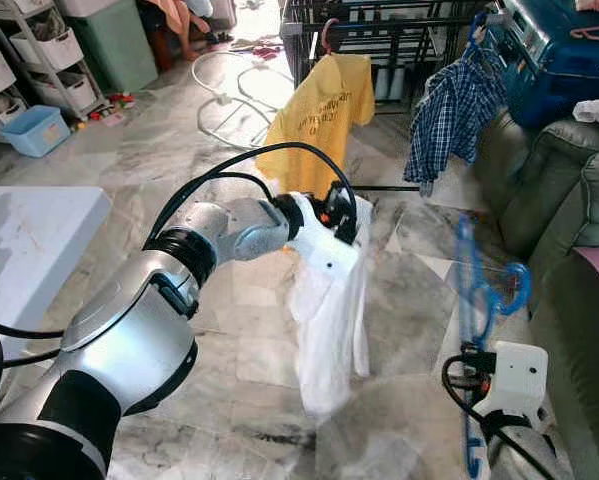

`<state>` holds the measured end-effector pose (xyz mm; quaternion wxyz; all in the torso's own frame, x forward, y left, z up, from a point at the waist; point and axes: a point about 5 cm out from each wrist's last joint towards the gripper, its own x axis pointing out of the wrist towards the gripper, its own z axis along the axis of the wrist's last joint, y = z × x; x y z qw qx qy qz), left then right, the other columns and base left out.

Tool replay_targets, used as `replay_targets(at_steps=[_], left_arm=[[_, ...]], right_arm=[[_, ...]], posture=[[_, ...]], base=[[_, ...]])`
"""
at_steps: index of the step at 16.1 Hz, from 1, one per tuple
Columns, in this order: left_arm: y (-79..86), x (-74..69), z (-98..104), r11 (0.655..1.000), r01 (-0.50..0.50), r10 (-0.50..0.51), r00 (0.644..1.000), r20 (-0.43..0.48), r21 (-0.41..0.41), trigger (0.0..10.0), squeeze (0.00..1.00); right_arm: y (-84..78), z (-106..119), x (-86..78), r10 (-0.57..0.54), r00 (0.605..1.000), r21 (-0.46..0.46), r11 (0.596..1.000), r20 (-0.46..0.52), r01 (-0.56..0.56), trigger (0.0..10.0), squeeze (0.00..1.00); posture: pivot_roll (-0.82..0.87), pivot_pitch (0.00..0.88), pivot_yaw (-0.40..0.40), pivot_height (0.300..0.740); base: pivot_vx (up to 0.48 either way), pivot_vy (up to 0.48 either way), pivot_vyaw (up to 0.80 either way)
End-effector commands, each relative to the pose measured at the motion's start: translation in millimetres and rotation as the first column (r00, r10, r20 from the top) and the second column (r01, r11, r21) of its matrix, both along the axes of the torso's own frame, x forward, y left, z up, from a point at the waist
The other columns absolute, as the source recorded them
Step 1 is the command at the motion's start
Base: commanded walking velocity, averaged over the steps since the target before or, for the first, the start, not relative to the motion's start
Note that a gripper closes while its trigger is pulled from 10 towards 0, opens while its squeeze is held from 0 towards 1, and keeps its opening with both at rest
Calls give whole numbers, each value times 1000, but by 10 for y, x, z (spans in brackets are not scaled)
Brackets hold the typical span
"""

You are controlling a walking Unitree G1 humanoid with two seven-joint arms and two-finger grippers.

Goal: Hang hanger

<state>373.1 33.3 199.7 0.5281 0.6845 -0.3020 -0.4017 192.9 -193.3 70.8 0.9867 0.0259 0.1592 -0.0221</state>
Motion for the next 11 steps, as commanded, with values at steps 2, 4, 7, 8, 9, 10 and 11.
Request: replay_targets(at_steps=[2,4,7,8,9,10,11], left_arm=[[44,-3,112,998,60,-60,997,56,4,10000,0],[35,-32,150,995,91,-89,995,37,-49,10000,0],[66,26,118,999,48,-48,993,111,2,10000,0],[96,63,104,999,10,-14,990,139,34,10000,0],[218,212,134,967,-243,244,970,-2,-75,10000,0],[273,270,138,907,-384,355,918,-177,-174,10000,0],[329,319,101,812,-530,420,822,-384,-247,10000,0]], right_arm=[[165,100,-78,194,980,94,976,36,-197,10000,0],[250,64,-183,331,944,180,928,4,-326,10000,0],[452,44,-334,540,841,239,820,-26,-520,10000,0],[472,39,-369,564,825,238,807,-38,-541,10000,0],[458,-40,-504,602,790,215,791,-117,-572,10000,0],[428,-76,-529,592,793,198,802,-143,-563,10000,0],[365,-111,-511,554,815,172,831,-170,-528,10000,0]], posture=[[-11,119,89,740],[-9,121,91,740],[-1,125,94,740],[0,125,94,740],[3,127,98,740],[1,126,100,740],[0,129,103,740]], base=[[0,0,0],[0,0,0],[0,0,0],[0,0,0],[0,0,0],[0,0,0],[0,0,0]])
